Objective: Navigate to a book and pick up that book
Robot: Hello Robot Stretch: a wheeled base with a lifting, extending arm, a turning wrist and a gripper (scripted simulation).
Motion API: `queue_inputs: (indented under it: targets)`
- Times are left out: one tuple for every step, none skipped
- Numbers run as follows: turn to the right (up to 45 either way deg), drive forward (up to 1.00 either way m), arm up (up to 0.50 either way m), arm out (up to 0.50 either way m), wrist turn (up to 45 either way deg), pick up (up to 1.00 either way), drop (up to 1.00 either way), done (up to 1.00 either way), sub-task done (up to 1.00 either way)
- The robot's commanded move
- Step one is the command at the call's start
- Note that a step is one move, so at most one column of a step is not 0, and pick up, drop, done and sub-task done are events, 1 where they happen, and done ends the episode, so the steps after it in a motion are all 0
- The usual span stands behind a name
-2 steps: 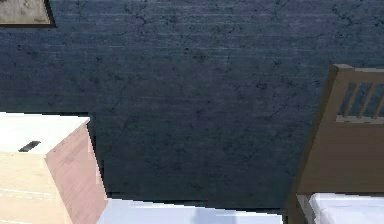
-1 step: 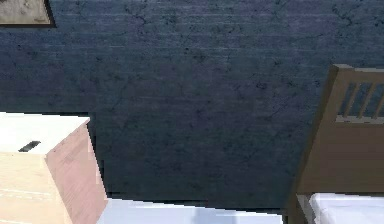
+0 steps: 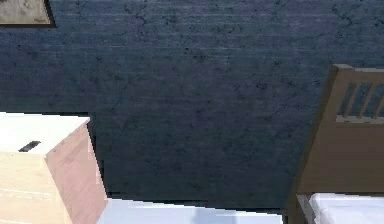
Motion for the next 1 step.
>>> queue_inputs:
  targets:
    - [0.0,0.0,0.0,0.0,45.0,0.0,0.0,0.0,0.0]
